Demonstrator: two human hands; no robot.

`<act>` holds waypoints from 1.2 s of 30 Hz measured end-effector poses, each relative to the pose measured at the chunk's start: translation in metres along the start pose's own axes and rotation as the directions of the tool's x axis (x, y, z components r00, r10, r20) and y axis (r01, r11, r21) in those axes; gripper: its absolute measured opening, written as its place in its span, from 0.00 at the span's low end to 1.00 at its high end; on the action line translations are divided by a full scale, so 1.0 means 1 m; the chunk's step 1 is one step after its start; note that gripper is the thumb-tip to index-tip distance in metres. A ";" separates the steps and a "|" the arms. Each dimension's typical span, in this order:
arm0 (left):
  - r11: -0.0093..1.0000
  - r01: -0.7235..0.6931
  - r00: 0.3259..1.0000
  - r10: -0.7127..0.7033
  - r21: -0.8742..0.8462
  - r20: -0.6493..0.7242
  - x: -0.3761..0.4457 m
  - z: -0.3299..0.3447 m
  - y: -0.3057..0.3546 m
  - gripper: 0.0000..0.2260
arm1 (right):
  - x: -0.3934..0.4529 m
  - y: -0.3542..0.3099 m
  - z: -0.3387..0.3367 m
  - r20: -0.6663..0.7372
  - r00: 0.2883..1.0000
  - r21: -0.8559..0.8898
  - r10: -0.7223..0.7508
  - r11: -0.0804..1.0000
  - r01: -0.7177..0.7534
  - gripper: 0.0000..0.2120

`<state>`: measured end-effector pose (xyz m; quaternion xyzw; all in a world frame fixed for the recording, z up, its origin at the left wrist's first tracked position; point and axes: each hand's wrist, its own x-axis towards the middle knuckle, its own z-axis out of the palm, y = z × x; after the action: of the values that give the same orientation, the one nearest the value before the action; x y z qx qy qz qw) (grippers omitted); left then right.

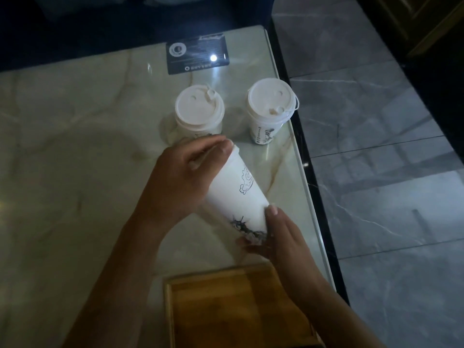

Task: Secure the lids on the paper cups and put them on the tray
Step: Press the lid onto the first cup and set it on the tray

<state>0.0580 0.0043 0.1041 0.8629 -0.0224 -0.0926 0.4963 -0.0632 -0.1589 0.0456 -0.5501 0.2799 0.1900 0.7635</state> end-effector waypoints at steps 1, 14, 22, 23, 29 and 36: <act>1.000 -0.022 1.000 0.022 0.004 0.015 0.000 0.000 0.000 0.16 | 0.000 -0.001 -0.001 0.021 0.998 0.043 0.055 0.998 -0.056 0.31; 0.981 -0.107 0.984 0.081 0.159 0.157 -0.002 -0.008 0.008 0.21 | 0.009 0.015 0.005 0.076 0.997 0.070 0.016 0.997 -0.021 0.25; 0.957 -0.150 0.983 0.172 0.250 -0.069 -0.013 -0.007 0.010 0.14 | 0.016 0.012 0.000 0.023 0.998 -0.026 -0.065 0.998 0.065 0.26; 0.951 -0.155 0.980 0.183 0.269 -0.084 -0.013 -0.008 0.010 0.14 | 0.016 0.010 -0.002 0.012 0.997 -0.010 -0.072 0.997 0.072 0.26; 0.971 -0.109 0.980 0.140 0.212 -0.139 -0.014 -0.008 0.008 0.13 | 0.019 -0.001 -0.020 -0.010 0.997 0.298 -0.081 0.951 0.081 0.36; 0.998 -0.022 0.995 0.027 0.059 -0.094 -0.019 -0.003 0.000 0.17 | 0.026 -0.014 -0.022 -0.065 0.995 0.566 -0.074 0.819 0.097 0.25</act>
<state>0.0398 0.0093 0.1086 0.8801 -0.0122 -0.0448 0.4725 -0.0389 -0.1844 0.0341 -0.3135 0.3141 0.0525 0.8946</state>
